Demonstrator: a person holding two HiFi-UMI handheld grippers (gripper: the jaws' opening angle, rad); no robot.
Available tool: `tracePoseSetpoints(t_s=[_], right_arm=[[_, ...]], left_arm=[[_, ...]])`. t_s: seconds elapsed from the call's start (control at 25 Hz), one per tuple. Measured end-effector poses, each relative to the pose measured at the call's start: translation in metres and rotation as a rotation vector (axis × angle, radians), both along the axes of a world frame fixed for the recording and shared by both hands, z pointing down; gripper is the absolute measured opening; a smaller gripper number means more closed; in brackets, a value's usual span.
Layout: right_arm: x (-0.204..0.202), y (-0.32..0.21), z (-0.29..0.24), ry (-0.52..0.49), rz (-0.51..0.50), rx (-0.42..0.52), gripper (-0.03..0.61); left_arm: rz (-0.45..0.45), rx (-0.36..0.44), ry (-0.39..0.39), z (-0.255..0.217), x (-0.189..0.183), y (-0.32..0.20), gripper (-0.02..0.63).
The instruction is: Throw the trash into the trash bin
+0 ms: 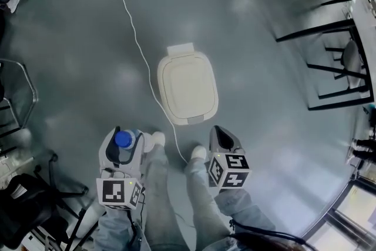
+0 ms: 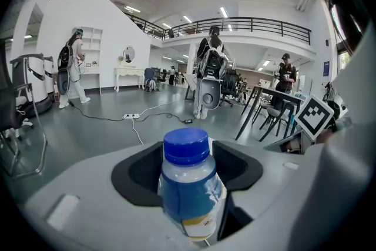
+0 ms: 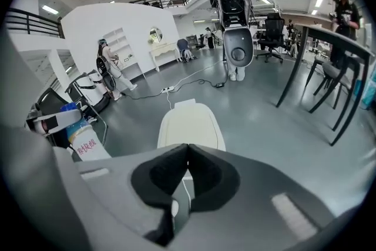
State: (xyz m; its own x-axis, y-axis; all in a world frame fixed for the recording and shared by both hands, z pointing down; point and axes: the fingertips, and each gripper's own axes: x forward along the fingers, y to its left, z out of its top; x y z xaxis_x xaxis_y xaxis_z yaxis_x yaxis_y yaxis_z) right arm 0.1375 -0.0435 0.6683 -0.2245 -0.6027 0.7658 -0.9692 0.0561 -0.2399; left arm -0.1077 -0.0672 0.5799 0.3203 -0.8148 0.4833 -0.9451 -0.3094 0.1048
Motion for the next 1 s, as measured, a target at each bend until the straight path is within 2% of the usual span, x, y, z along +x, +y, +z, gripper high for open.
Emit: tracePoseSetpoints(t_s=[0.24, 0.44, 0.76, 1.0], right_arm=[[-0.019, -0.012, 0.026, -0.004, -0.024, -0.018, 0.003], [-0.026, -0.012, 0.052, -0.029, 0.0, -0.071, 0.003], [-0.04, -0.007, 0.079, 0.004, -0.043, -0.115, 0.003], [-0.038, -0.001, 0.108, -0.006, 0.004, -0.181, 0.003]], left_arm=[[-0.014, -0.013, -0.011, 0.008, -0.015, 0.003, 0.273], [-0.031, -0.02, -0.012, 0.009, -0.025, 0.001, 0.273], [-0.065, -0.033, -0.008, 0.018, -0.042, 0.001, 0.274], [-0.088, -0.04, -0.004, 0.023, -0.052, -0.002, 0.274]])
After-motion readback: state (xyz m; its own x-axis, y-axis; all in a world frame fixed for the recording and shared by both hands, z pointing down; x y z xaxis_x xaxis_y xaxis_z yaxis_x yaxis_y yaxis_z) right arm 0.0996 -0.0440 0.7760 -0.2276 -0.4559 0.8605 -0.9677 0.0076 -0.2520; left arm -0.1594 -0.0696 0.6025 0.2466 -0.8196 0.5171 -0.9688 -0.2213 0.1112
